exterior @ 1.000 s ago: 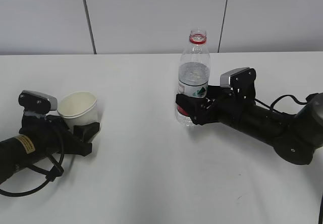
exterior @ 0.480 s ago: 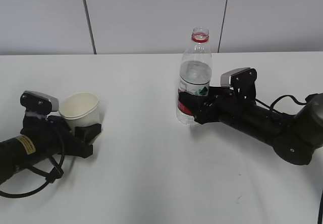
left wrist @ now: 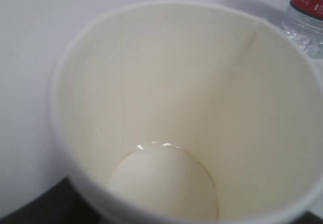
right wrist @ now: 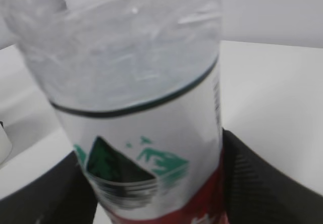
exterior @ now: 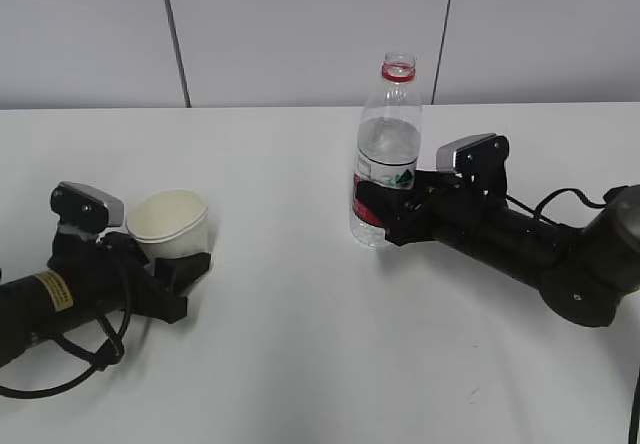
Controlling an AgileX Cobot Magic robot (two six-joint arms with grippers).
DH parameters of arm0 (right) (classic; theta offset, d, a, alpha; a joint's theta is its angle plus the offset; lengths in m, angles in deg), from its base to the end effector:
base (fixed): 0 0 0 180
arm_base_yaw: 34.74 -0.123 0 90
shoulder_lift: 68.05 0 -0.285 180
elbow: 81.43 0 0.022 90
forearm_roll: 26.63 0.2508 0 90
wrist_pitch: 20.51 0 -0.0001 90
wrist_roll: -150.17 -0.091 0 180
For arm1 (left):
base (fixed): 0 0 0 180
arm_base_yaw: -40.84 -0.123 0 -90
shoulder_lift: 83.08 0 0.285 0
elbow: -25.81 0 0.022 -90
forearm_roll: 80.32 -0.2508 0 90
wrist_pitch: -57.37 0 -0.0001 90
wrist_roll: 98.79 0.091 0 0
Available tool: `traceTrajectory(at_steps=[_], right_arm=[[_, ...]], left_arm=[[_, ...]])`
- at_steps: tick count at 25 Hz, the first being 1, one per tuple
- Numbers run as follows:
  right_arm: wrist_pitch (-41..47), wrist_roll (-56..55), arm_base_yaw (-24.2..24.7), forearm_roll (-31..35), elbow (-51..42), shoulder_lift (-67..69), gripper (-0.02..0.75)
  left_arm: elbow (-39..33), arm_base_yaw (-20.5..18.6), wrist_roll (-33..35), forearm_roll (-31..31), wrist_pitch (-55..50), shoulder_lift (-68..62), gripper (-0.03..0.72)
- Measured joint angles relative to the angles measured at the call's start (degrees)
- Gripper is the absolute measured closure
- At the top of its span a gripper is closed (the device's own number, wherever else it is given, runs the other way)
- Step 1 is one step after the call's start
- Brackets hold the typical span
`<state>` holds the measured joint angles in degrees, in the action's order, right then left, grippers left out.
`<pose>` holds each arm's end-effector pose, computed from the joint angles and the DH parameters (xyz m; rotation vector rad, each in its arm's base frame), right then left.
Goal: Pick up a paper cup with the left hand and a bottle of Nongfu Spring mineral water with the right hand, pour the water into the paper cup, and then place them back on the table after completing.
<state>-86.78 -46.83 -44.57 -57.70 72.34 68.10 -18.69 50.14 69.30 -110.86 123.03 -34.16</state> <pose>0.3686 0.1075 0.0747 -0.4606 1.6928 0.5949 0.2918 -0.0905 0.0575 0.5002 1.9058 -0.5606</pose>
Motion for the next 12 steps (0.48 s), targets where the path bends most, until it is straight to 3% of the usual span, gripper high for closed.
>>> traceTrajectory(at_steps=[12], right_arm=[[1.30,0.92,-0.12,-0.31,0.00,-0.61,0.321]], left_arm=[[0.60,2.14,-0.01,-1.40,-0.11,0.00,0.289]])
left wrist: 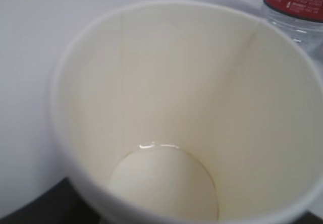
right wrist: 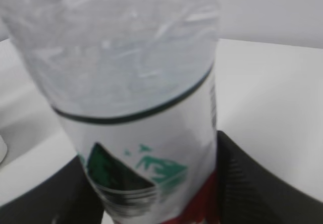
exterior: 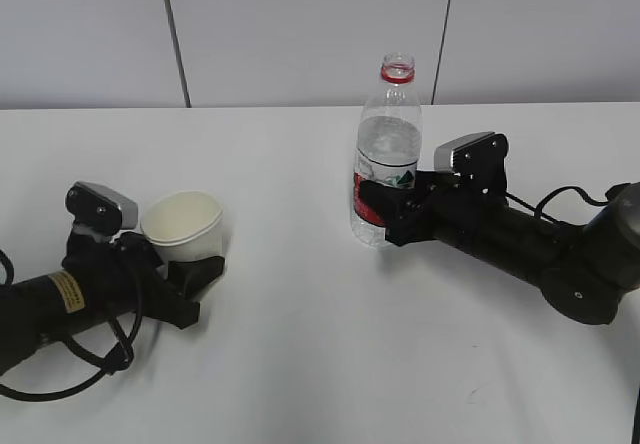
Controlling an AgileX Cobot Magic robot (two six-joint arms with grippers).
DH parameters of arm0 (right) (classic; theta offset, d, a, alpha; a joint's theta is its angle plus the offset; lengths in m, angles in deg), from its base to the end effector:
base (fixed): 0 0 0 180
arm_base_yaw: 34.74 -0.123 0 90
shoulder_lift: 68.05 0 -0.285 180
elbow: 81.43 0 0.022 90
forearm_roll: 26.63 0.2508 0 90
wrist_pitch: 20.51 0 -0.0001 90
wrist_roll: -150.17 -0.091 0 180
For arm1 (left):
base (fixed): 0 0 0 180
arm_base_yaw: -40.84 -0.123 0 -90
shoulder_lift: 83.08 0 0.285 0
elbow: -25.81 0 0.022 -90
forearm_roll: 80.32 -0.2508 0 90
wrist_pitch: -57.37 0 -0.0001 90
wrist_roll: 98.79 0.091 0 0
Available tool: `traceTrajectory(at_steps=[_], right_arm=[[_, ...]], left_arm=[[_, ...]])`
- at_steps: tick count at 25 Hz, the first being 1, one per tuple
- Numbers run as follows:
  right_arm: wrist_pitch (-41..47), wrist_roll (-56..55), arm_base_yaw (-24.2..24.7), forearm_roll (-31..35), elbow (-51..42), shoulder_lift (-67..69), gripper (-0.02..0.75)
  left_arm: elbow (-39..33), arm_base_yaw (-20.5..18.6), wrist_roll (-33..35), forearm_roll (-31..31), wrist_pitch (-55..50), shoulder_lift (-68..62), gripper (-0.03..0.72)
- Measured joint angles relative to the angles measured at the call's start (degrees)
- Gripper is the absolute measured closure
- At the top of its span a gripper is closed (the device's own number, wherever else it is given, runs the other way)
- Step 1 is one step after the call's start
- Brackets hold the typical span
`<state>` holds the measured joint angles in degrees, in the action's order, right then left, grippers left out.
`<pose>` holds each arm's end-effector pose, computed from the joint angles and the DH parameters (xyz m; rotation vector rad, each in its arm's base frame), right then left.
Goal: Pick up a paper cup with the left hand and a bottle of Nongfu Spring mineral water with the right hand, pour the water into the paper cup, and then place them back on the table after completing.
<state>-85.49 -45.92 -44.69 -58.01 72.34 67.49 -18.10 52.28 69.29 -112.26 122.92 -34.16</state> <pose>0.3685 0.1082 0.0767 -0.4855 1.6982 0.5765 0.2897 -0.1033 0.0584 0.5629 1.8875 -0.5962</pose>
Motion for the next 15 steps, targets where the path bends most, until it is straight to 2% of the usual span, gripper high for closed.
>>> traceTrajectory(at_steps=[6,15], right_arm=[[1.93,0.78,0.00,-1.00,0.00,-1.01,0.330],[12.53,4.08,0.00,-1.82,0.00,-6.39,0.332]], left_arm=[[1.63,2.84,-0.18,0.11,-0.03,0.00,0.289],[5.55,5.38,-4.51,-0.56,-0.03,0.00,0.289]])
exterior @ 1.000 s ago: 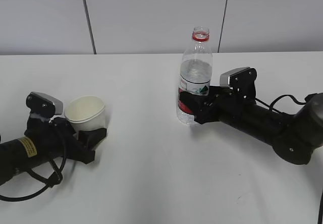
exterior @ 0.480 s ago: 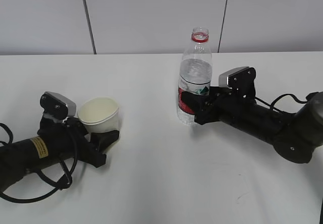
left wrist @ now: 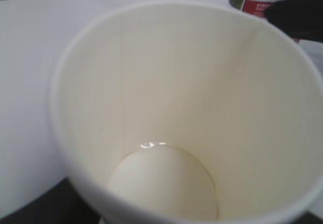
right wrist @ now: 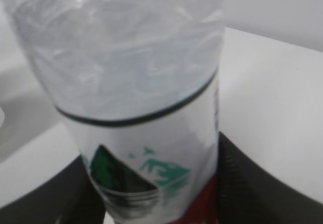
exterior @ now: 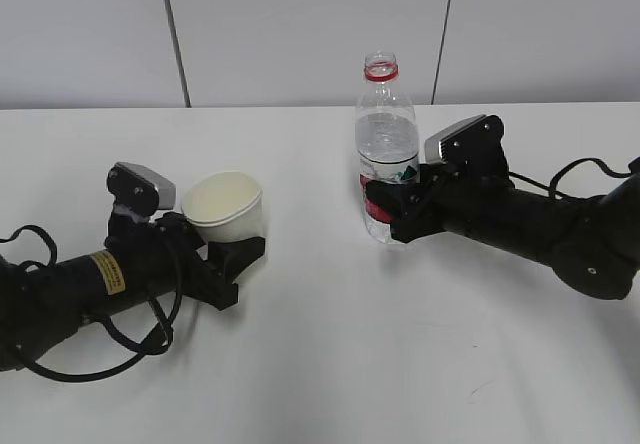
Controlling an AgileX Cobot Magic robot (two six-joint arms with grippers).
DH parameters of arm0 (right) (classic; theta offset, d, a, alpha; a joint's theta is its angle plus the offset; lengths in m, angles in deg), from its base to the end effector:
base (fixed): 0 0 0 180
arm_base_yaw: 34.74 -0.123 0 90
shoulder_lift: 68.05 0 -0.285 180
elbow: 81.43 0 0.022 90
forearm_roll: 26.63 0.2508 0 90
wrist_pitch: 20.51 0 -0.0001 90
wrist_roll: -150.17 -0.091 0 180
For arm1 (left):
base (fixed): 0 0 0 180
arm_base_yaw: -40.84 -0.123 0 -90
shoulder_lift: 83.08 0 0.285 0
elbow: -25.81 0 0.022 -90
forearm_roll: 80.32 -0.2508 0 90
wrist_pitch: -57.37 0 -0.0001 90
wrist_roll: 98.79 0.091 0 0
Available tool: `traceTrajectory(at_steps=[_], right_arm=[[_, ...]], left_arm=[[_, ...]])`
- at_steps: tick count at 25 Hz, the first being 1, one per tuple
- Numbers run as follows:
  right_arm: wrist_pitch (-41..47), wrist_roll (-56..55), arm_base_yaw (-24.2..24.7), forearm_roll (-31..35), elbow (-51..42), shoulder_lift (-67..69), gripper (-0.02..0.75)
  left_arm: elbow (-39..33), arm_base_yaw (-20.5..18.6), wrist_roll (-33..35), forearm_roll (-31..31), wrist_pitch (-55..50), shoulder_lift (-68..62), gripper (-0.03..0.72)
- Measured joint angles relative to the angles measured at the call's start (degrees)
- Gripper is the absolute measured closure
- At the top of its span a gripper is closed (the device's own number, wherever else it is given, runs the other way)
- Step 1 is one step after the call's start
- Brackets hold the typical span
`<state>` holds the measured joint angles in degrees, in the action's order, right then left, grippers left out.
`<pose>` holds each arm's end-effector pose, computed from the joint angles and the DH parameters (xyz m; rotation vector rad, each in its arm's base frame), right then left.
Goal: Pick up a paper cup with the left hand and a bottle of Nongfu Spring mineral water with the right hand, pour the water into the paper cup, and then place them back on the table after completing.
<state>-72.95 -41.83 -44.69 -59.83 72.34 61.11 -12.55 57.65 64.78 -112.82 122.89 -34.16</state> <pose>0.3698 0.1049 0.0997 -0.6186 1.7690 0.4245 0.3034 -0.1381 0.0709 0.5986 1.8031 -0.6993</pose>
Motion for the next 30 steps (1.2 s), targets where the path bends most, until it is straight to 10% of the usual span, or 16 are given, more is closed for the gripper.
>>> traceTrajectory(at_steps=[30], right_arm=[[6.62,15.94,0.00,-1.15,1.68,-2.87,0.364]], left_arm=[[5.75,1.69,-7.07,-12.23,-2.57,-0.06,0.290]])
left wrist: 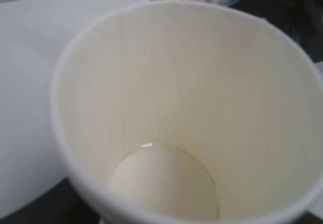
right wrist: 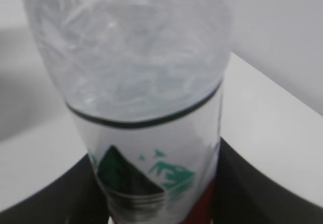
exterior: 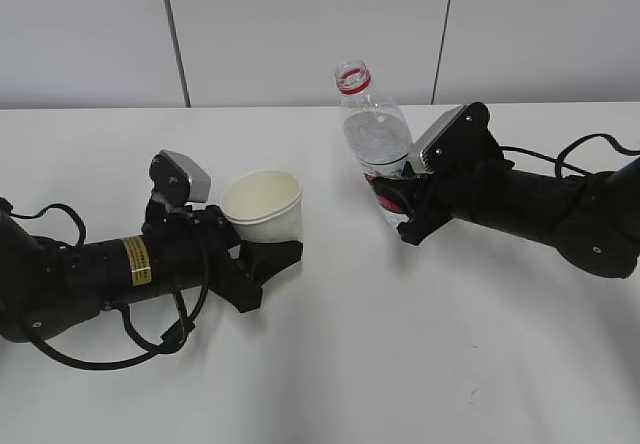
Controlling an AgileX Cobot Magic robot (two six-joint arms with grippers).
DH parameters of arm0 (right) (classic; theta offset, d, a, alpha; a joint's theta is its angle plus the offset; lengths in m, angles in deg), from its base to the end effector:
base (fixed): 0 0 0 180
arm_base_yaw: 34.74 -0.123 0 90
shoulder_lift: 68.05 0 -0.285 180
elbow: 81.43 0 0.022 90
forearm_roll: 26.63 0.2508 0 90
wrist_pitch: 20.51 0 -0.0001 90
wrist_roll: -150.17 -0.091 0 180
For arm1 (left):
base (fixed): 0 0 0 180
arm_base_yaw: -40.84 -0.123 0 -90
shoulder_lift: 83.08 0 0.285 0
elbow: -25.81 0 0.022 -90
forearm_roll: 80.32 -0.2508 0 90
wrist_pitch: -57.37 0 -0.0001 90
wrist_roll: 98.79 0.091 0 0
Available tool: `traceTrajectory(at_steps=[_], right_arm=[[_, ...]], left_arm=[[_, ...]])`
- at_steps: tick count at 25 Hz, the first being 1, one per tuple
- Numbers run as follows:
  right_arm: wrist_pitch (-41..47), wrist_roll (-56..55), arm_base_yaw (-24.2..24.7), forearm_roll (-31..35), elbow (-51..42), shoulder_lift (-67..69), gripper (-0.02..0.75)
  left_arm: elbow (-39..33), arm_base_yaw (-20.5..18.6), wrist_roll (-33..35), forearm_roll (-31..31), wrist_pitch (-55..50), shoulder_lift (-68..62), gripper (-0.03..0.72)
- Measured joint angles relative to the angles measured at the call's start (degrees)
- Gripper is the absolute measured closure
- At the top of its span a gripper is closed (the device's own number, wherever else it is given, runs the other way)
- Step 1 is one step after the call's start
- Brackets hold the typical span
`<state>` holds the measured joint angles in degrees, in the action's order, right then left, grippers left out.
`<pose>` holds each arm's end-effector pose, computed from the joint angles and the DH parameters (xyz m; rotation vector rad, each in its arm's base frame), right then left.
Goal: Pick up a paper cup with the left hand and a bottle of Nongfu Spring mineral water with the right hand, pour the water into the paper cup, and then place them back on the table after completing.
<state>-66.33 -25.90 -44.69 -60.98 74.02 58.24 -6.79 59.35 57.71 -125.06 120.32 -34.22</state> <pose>0.3758 0.1033 0.1152 -0.8926 1.6776 0.1713 0.3097 -0.1638 0.0793 0.7705 1.7611 -0.8529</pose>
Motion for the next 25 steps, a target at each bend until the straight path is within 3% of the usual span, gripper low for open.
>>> traceTrajectory(at_steps=[13,25], right_arm=[[7.20,3.00,0.00,-5.51,4.90,0.00,0.367],[11.60,8.76,0.00,-7.81,6.80,0.00,0.367]], left_arm=[[0.73,0.12,-0.14,-1.31,-1.07,0.00,0.290],[5.36,3.27,-0.52,-1.03,-5.65,0.00,0.290]])
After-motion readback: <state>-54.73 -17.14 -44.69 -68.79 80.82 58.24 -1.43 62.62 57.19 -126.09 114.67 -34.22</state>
